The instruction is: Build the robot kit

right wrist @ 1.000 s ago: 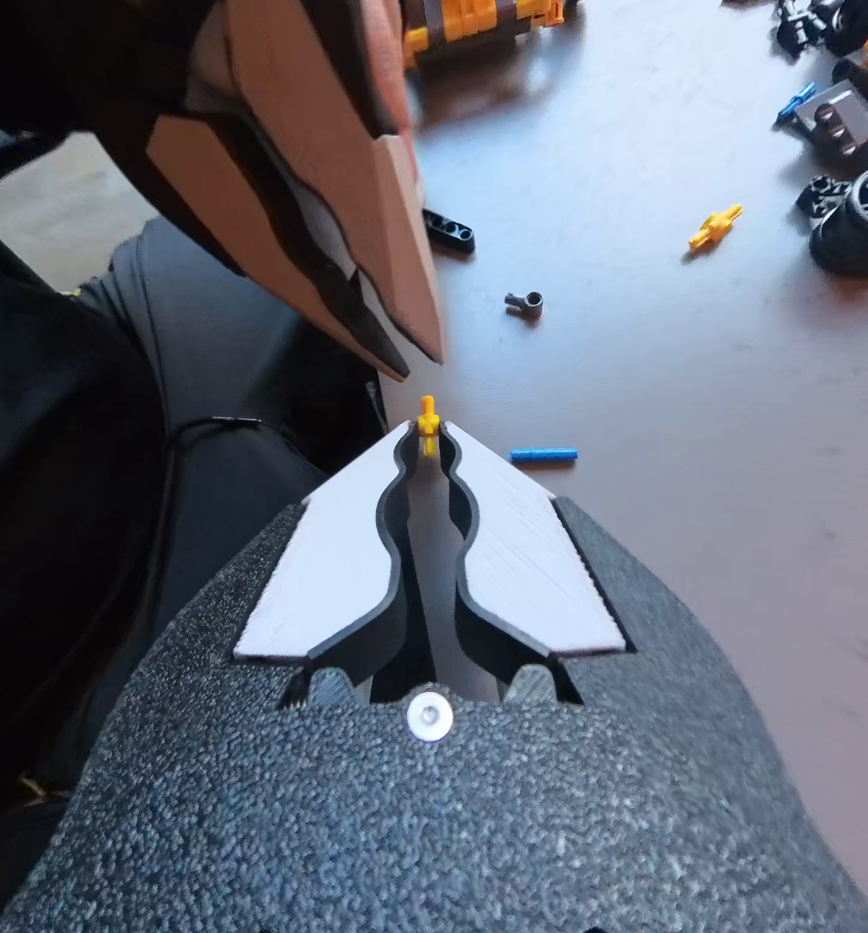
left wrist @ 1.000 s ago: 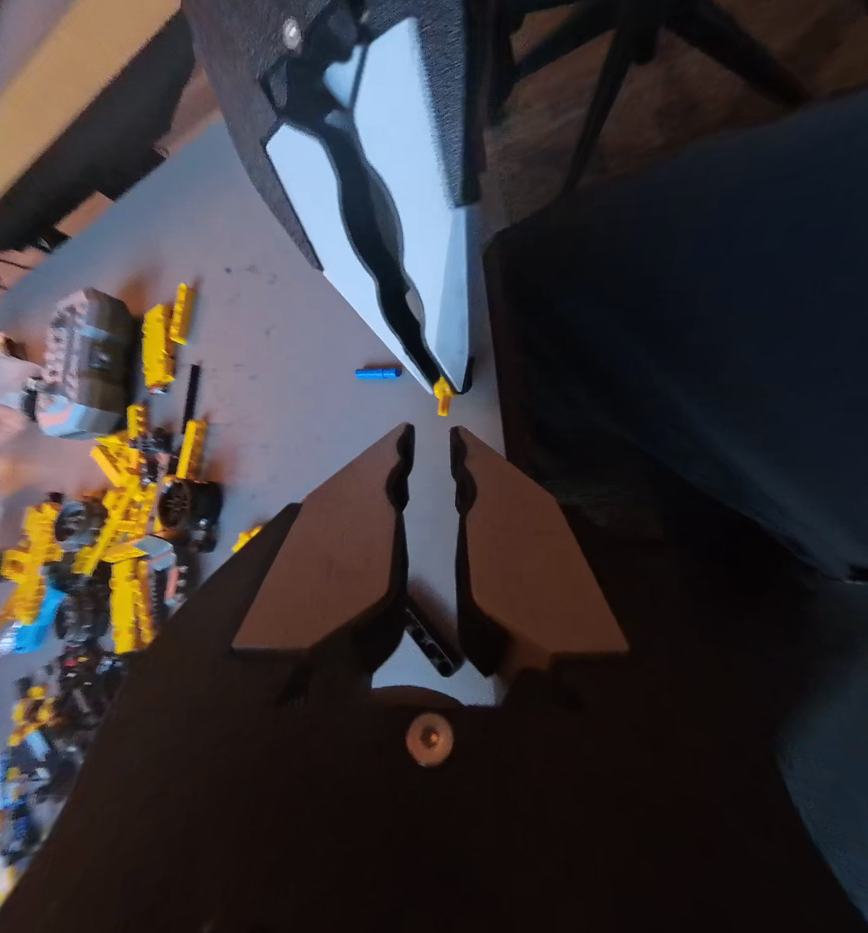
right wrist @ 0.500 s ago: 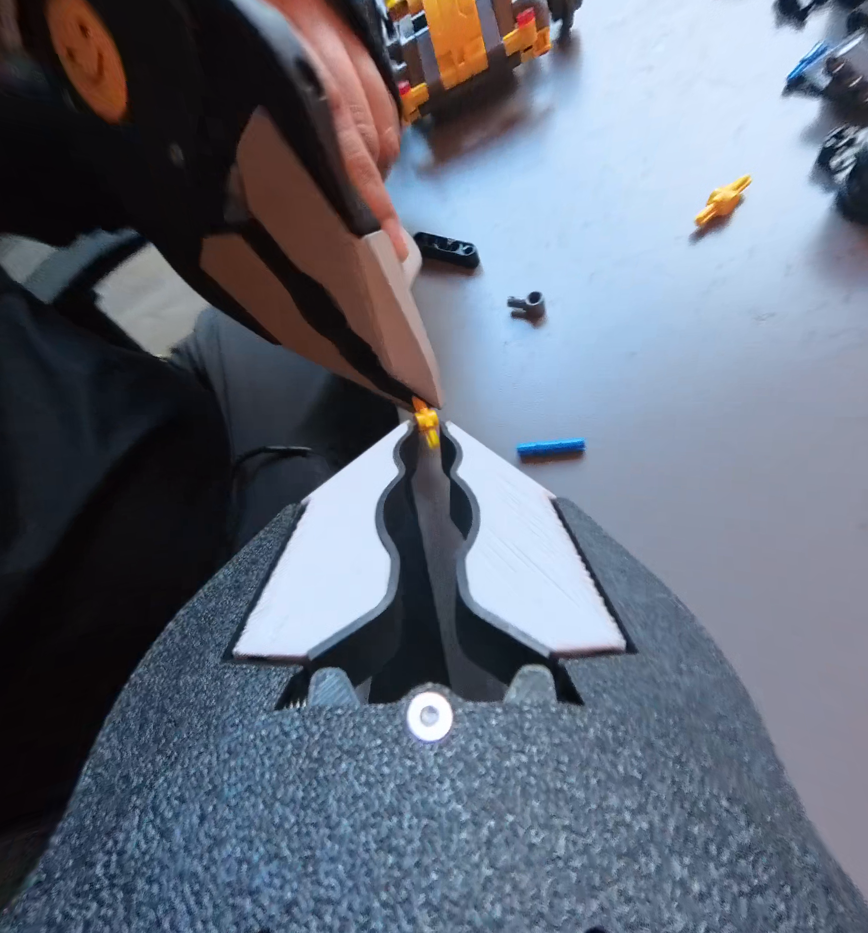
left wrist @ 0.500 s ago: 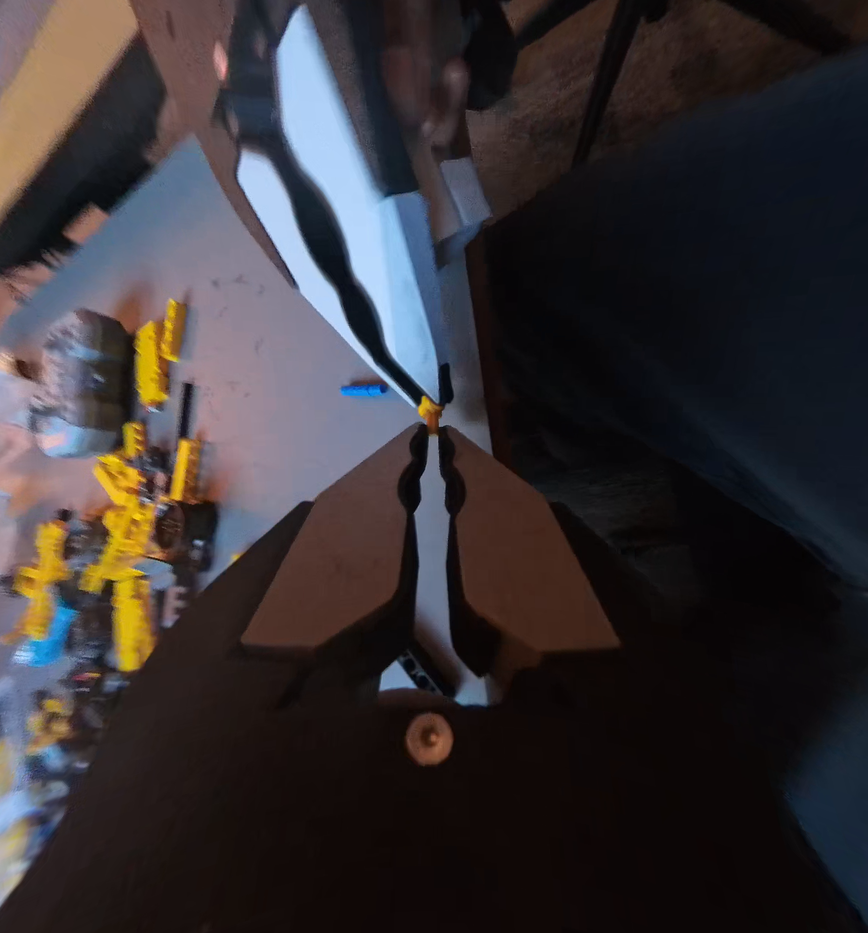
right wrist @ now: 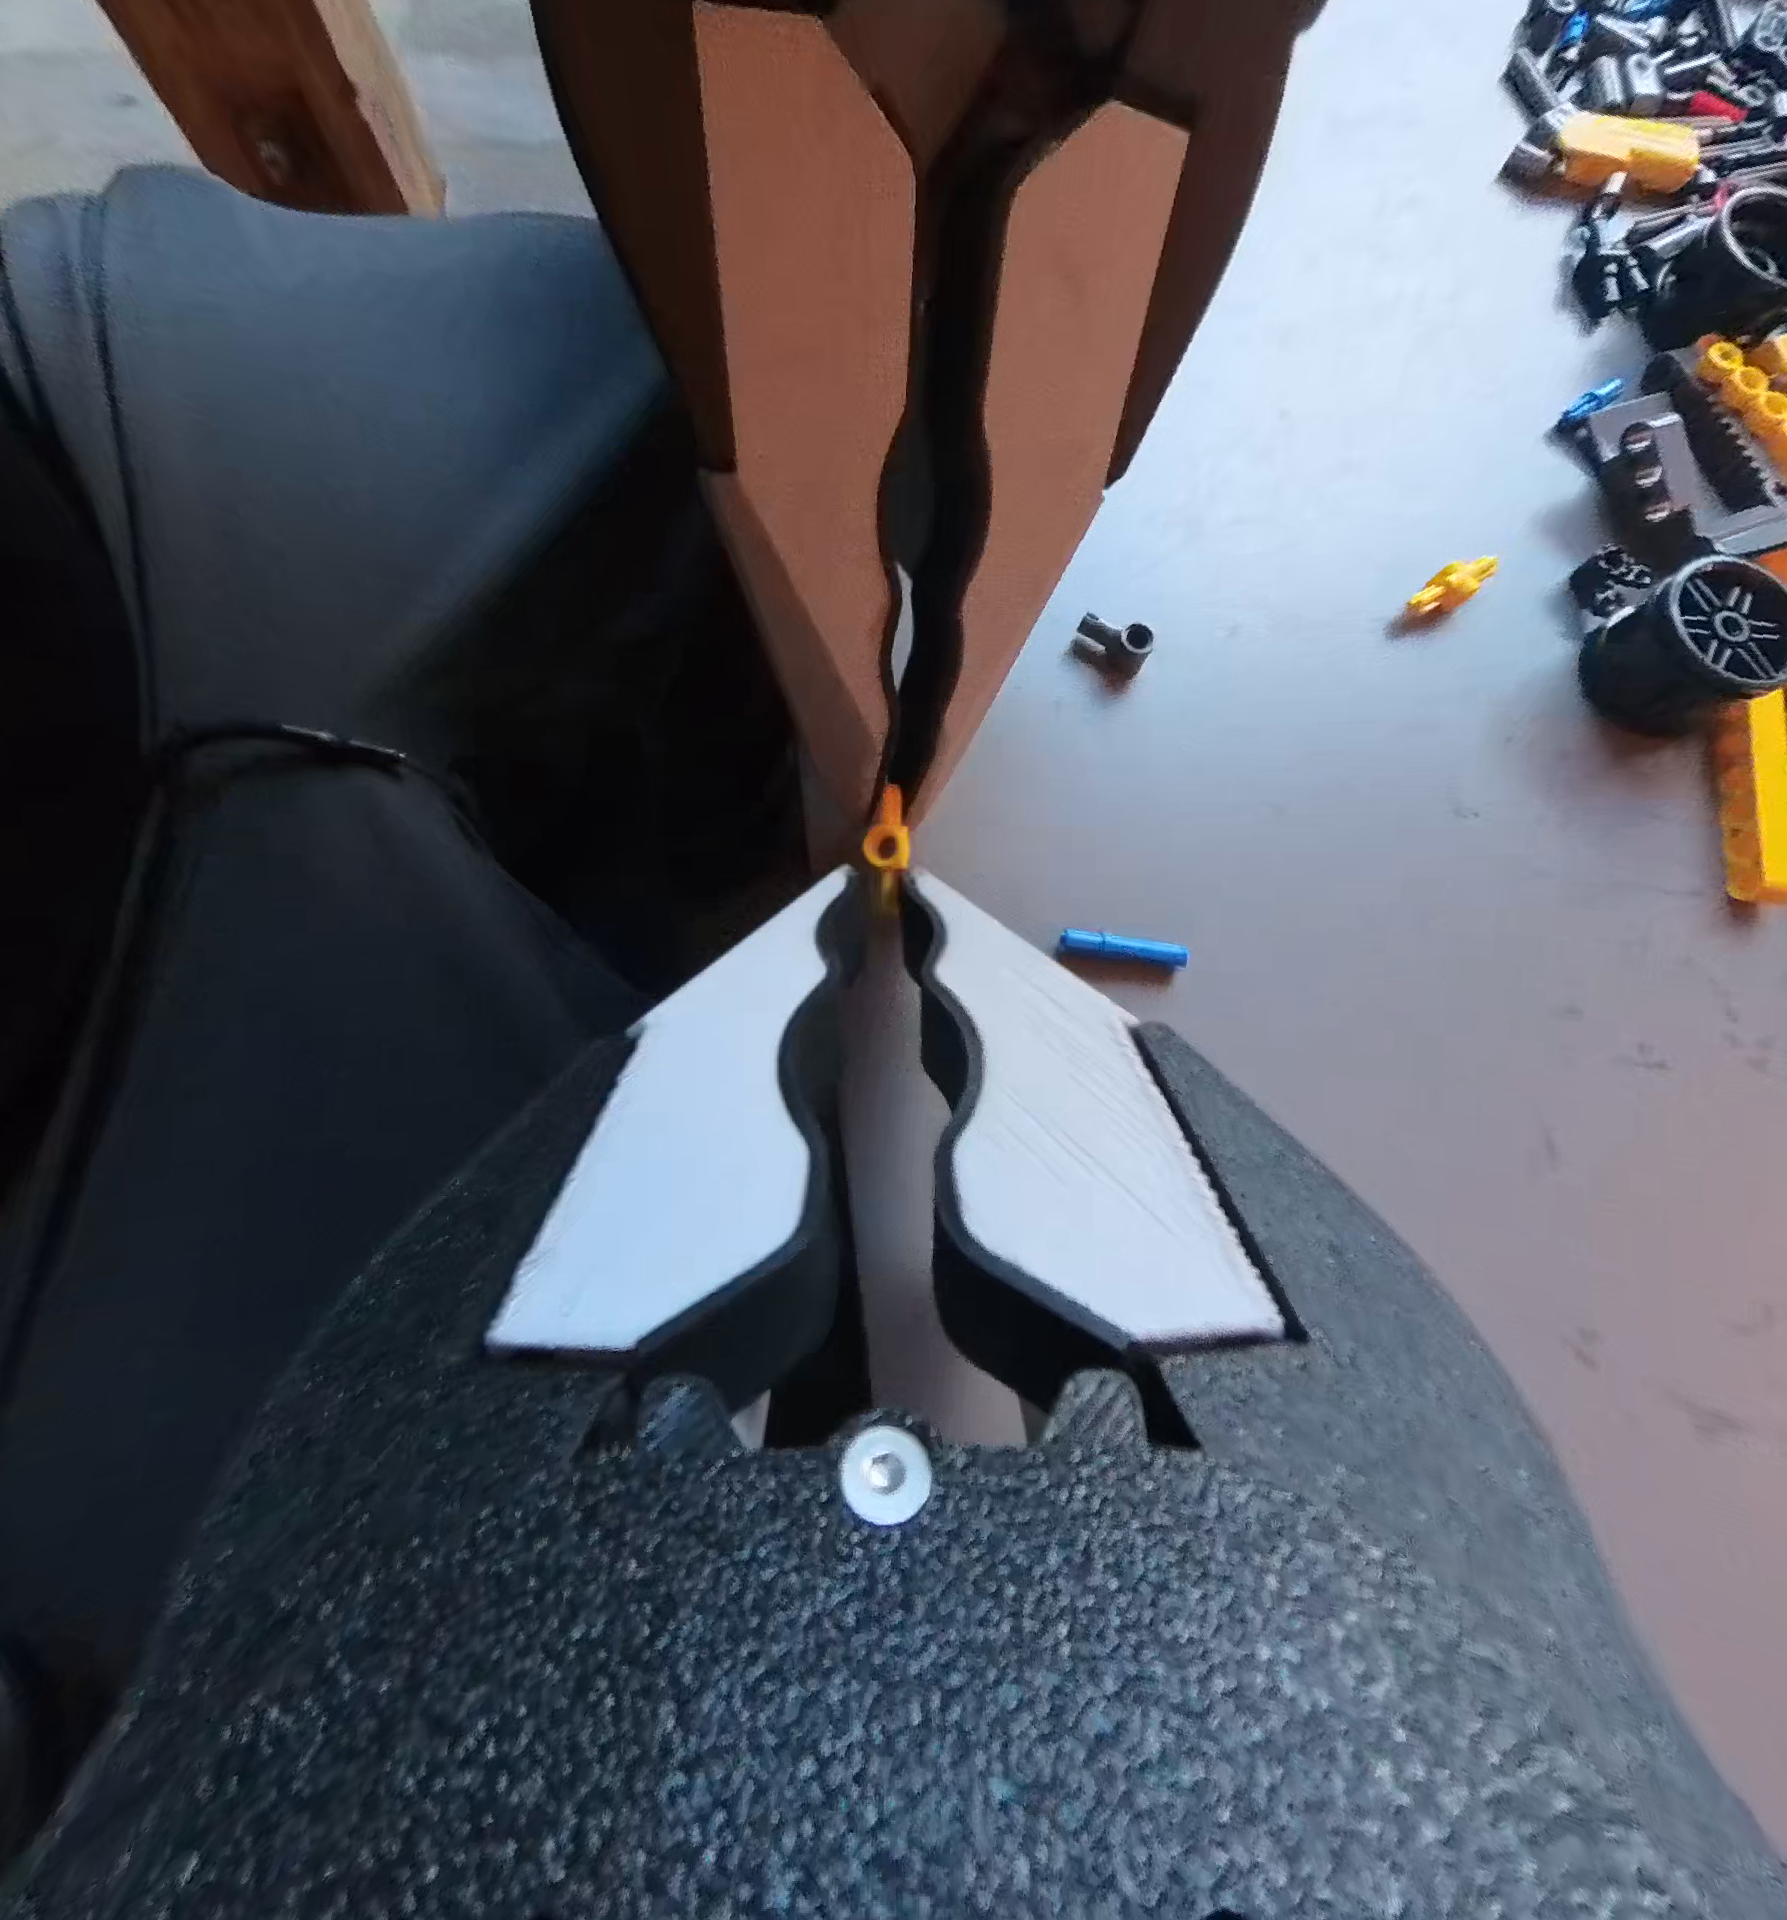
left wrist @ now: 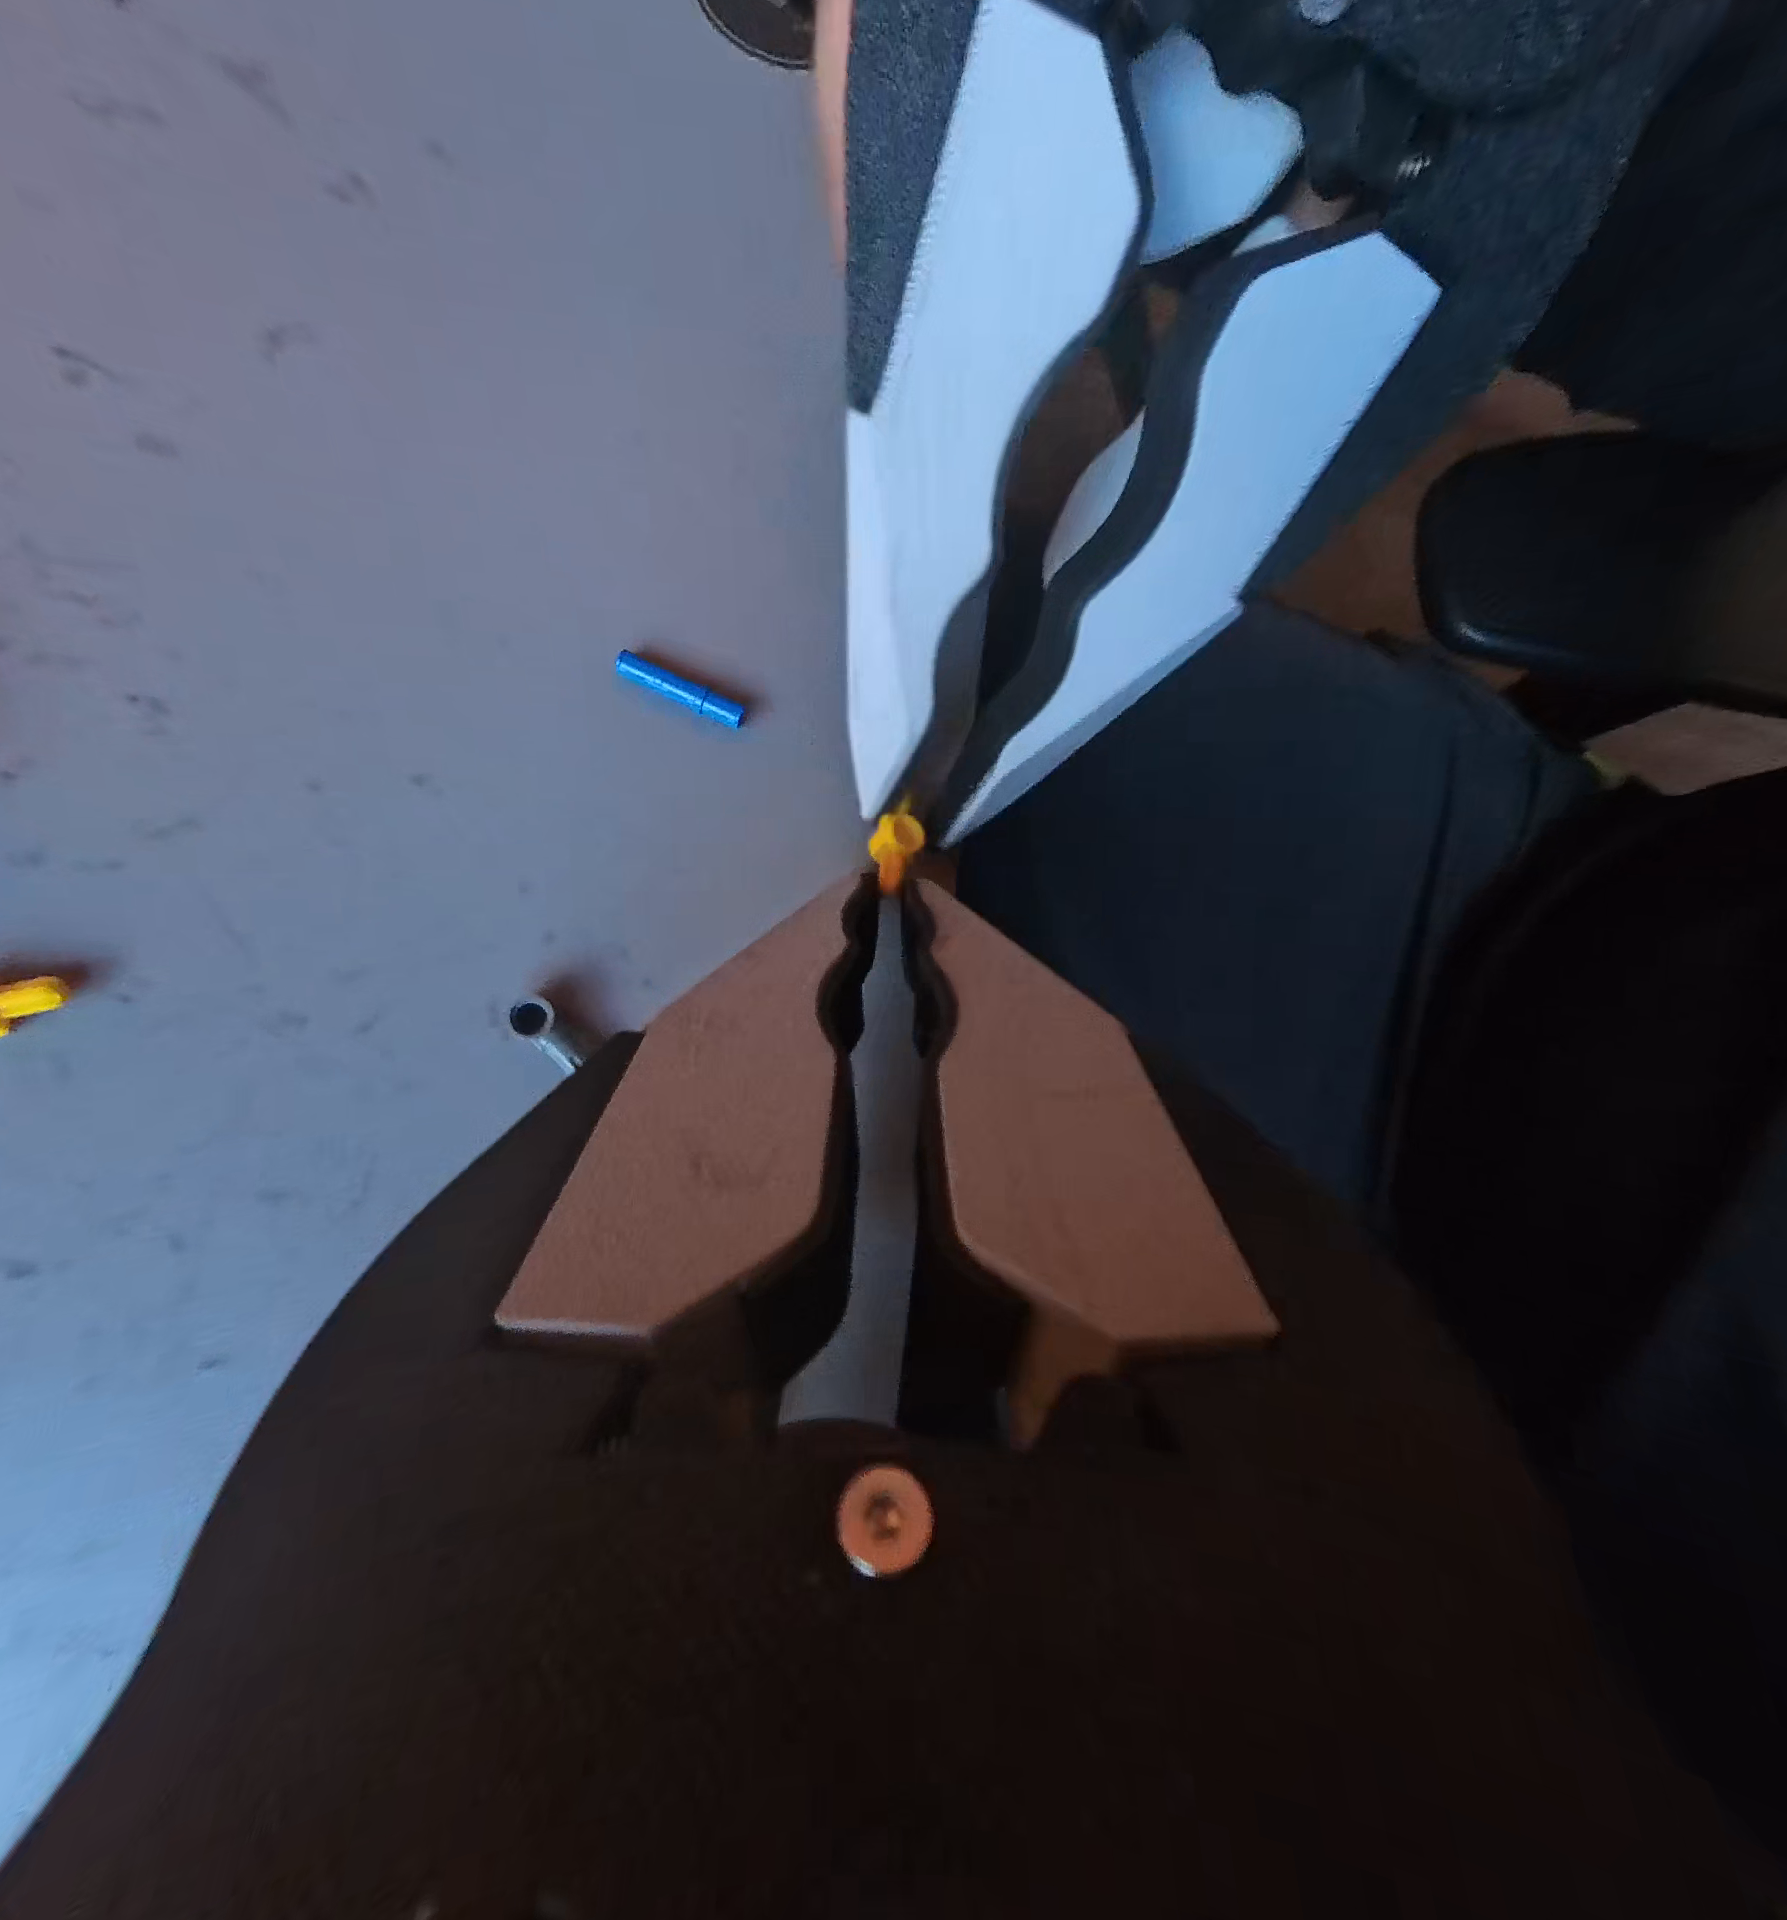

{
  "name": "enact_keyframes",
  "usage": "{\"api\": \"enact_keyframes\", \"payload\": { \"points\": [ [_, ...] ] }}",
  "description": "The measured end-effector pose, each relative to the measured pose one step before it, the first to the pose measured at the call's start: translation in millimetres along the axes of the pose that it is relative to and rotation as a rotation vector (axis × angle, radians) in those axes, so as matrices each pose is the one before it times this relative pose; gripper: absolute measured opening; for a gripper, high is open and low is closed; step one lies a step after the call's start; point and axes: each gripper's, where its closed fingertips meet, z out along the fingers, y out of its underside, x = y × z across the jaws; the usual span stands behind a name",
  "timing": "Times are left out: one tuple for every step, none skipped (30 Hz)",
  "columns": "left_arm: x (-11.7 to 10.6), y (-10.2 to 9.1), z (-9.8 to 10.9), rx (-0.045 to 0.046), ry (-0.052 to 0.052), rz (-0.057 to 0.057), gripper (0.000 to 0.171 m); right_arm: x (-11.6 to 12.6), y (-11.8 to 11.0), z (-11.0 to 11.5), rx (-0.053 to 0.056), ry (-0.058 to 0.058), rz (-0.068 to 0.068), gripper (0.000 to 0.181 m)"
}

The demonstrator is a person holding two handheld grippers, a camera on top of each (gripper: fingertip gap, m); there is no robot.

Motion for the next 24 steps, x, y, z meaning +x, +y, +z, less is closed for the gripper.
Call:
{"api": "enact_keyframes", "payload": {
  "points": [
    [-0.53, 0.37, -0.59, 0.00168, 0.0031, -0.0118, 0.0, 0.72, -0.44, 0.5, -0.0009, -0.0027, 0.0012, 0.004],
    [-1.1, 0.33, -0.78, 0.00184, -0.0044, -0.0043, 0.001, 0.78, -0.45, 0.29, -0.0006, -0.0058, 0.0081, 0.003],
    [-0.98, 0.55, -0.73, 0.0012, -0.0085, -0.0004, 0.001, 0.88, -0.24, 0.44, -0.0016, -0.0062, 0.0133, 0.003],
    [-1.7, 0.51, -0.92, 0.00097, -0.0158, 0.0037, 0.001, 1.35, 0.4, 0.44, -0.0056, -0.0019, 0.0123, 0.003],
    [-1.61, 0.43, -0.96, 0.001, -0.0194, 0.0102, 0.002, 0.83, 0.02, 0.45, -0.0033, -0.0028, 0.0077, 0.003],
    [-1.03, 0.39, -0.68, -0.00011, -0.0204, 0.0203, 0.004, 0.45, -0.11, 0.38, -0.0031, -0.0028, 0.0045, 0.003],
    [-1.37, 0.62, -0.54, -0.00385, -0.0263, 0.0243, 0.005, -0.05, -0.15, 0.37, -0.0046, -0.0057, 0.0035, 0.003],
    [-1.51, 0.67, -0.53, -0.00878, -0.0285, 0.0238, 0.007, -0.22, -0.02, 0.28, -0.0054, -0.0079, 0.0045, 0.003],
    [-1.11, 0.45, -0.4, -0.0107, -0.0271, 0.0278, 0.012, -0.29, 0.13, 0.13, -0.0057, -0.0095, 0.0061, 0.004],
    [-0.89, -0.38, -0.09, -0.00714, -0.0263, 0.0342, 0.017, 0.2, 0.03, 0.05, -0.0058, -0.0088, 0.0065, 0.004],
    [-0.14, -0.71, 0.09, -0.00201, -0.0212, 0.0408, 0.015, 0.38, -0.08, 0.09, -0.0052, -0.007, 0.0061, 0.004],
    [-0.29, -0.68, 0.5, -0.00053, -0.0187, 0.0406, 0.013, 0.44, -0.11, 0.19, -0.0043, -0.0053, 0.0041, 0.004],
    [-0.5, -0.46, 0.89, 0.00118, -0.0146, 0.0328, 0.011, 0.6, -0.17, 0.14, -0.0026, -0.0026, 0.0024, 0.004],
    [0.18, -0.59, 1.13, 0.00359, -0.004, 0.0174, 0.009, 0.29, -0.02, 0.23, -0.0018, -0.0028, 0.0031, 0.004],
    [1.79, -0.73, 0.72, 0.00443, 0.0106, 0.0026, 0.005, -0.14, 0.03, 0.17, -0.0017, -0.0043, 0.0059, 0.004],
    [0.19, -0.57, 0.41, 0.00284, 0.0037, -0.0047, 0.005, 0.13, 0.07, -0.1, -0.0004, -0.0022, 0.0065, 0.004],
    [-0.5, -0.06, 0.23, 0.00156, 0.0022, -0.0056, 0.004, 0.42, 0.15, -0.27, 0.0009, 0.0003, 0.0049, 0.004],
    [-0.69, 0.4, 0.1, -0.00066, 0.0018, -0.0072, 0.002, 0.65, 0.23, -0.24, 0.0018, 0.0029, 0.0038, 0.004],
    [-0.36, 0.05, 0.01, 0.0016, 0.0035, -0.008, 0.002, 1.06, 0.11, -0.28, 0.002, 0.0062, 0.0031, 0.004],
    [-0.18, -0.02, 0.09, 0.00111, 0.0038, -0.0121, 0.002, 1.09, 0.24, -0.36, 0.0016, 0.007, 0.0027, 0.004],
    [-0.05, 0.06, 0.04, 0.00055, 0.0053, -0.0175, 0.002, 0.62, 0.1, -0.2, 0.0014, 0.0042, 0.0015, 0.004],
    [-0.05, 0.1, 0.1, 0.00104, 0.0086, -0.0255, 0.002, 0.48, 0.02, 0.02, 0.0018, 0.0047, -0.0008, 0.004],
    [0.48, 0.01, -0.09, 0.00141, 0.0162, -0.0299, 0.003, 0.35, -0.08, -0.01, 0.0015, 0.0037, -0.0009, 0.004],
    [0.83, -0.03, -0.14, 0.00002, 0.0208, -0.0214, 0.003, 0.06, 0.0, 0.05, 0.0014, 0.001, -0.0005, 0.004]
  ]
}}
